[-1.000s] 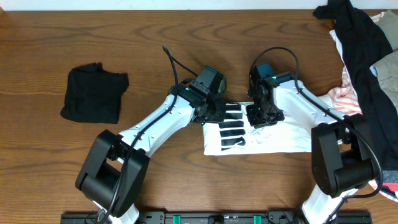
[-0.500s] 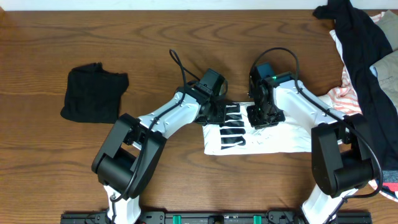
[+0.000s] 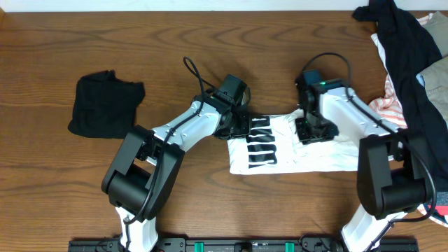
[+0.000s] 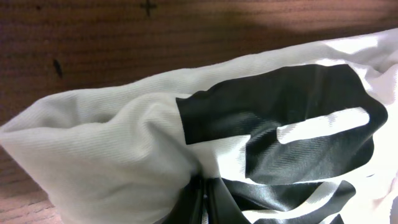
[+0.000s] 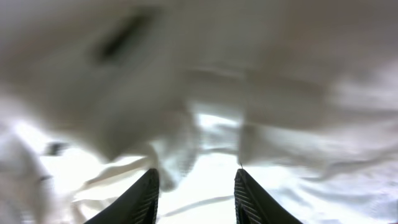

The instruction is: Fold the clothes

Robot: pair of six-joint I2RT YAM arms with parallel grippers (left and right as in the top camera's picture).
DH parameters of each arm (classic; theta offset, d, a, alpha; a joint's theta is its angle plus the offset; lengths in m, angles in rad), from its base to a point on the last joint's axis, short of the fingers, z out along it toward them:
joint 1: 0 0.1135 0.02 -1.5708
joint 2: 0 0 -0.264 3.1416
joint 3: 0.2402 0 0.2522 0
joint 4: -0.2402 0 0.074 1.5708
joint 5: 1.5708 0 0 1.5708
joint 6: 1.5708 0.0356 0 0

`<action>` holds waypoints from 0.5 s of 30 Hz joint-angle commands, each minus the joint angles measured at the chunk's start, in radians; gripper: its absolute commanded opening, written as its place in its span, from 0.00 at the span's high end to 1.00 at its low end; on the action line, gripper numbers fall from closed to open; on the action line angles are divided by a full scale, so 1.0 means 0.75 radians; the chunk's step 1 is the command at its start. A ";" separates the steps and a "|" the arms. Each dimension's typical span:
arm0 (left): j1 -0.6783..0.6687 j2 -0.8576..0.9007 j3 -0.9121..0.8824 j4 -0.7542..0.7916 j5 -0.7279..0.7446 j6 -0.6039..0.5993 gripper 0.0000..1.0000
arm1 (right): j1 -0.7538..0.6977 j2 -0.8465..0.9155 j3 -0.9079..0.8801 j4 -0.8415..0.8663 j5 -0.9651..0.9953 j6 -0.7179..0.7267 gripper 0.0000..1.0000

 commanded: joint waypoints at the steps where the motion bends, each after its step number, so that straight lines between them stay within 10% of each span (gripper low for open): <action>1: 0.023 0.065 -0.023 -0.031 -0.092 -0.007 0.94 | -0.050 0.021 -0.008 -0.004 0.048 -0.003 0.61; 15: 0.262 0.007 -0.009 -0.080 -0.232 0.126 0.94 | -0.362 0.006 -0.006 0.066 -0.273 0.023 0.50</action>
